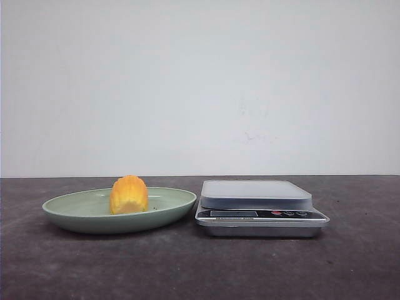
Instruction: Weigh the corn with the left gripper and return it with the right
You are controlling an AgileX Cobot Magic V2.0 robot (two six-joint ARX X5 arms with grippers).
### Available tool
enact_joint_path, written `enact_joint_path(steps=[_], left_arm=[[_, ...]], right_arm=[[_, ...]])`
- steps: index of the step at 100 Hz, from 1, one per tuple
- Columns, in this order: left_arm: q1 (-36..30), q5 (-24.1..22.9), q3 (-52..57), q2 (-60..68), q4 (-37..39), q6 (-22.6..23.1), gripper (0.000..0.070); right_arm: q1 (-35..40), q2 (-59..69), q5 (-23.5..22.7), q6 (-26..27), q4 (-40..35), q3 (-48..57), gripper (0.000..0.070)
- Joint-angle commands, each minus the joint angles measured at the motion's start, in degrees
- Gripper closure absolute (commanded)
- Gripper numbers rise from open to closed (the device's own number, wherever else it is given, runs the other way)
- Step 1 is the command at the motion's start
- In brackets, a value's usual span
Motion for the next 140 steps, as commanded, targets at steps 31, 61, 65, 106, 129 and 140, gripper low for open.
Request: enact_joint_path(steps=[31,61,65,106,129,140], left_arm=[[0.7,0.0,0.5,-0.5,0.6,0.2,0.0682],[20.3,0.4,-15.4,-4.0,21.5,3.8,0.0682],[23.0,1.7,-19.1,-5.3,25.7,4.0,0.0682],[38.5,22.7,-51.0,-14.7,53.9,5.8,0.0683],[41.7,22.8,-54.9,-16.6,53.9,8.4,0.0683],[41.9,22.8,-54.9,-16.6,53.7,11.3,0.0682]], right_arm=[[0.2,0.0,0.0,0.5,0.6,0.7,0.0692],[0.2,0.0,0.0,0.5,0.6,0.7,0.0692],[0.2,0.0,0.0,0.5,0.6,0.7,0.0692],[0.2,0.0,0.0,0.5,0.6,0.7,0.0692],[0.2,0.0,0.0,0.5,0.6,0.7,0.0692],[0.2,0.0,0.0,0.5,0.6,0.7,0.0692]])
